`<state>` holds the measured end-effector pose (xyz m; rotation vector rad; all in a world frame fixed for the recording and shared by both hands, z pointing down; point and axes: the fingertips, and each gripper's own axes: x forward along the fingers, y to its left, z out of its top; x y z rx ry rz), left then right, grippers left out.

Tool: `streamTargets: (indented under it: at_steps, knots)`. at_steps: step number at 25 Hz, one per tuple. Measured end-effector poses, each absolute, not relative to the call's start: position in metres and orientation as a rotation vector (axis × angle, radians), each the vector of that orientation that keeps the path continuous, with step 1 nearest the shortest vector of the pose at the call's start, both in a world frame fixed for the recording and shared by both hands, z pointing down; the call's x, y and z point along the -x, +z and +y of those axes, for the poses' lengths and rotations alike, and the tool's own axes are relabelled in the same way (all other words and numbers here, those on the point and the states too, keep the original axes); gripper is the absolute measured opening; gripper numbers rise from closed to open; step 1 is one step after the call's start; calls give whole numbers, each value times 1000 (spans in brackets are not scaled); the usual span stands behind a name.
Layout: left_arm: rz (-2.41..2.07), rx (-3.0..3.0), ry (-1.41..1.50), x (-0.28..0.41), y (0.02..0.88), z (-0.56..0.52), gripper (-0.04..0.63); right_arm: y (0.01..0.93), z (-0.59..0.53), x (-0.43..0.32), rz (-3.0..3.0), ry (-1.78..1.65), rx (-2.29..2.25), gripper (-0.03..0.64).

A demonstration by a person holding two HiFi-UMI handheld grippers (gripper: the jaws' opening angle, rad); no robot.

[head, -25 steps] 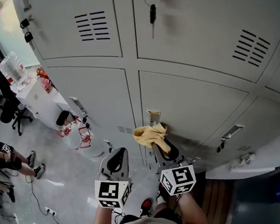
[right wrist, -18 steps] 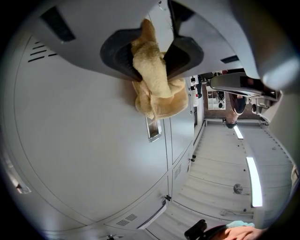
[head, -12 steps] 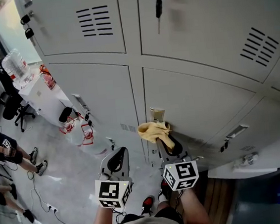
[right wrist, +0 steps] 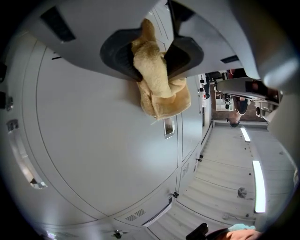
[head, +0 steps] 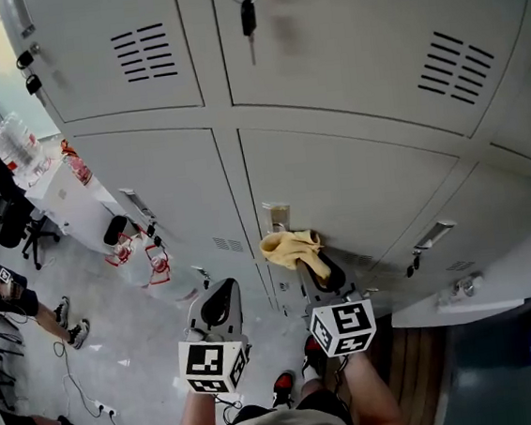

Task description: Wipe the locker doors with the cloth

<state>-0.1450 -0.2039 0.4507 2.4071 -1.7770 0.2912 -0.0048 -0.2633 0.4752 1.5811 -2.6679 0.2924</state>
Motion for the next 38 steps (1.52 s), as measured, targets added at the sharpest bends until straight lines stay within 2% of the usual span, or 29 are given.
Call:
streamTargets:
  at_steps: [38]
  knots:
    - [-1465,-2629,286,50,452,-218,23,488,-241,-136,-2353,291,-1978,135]
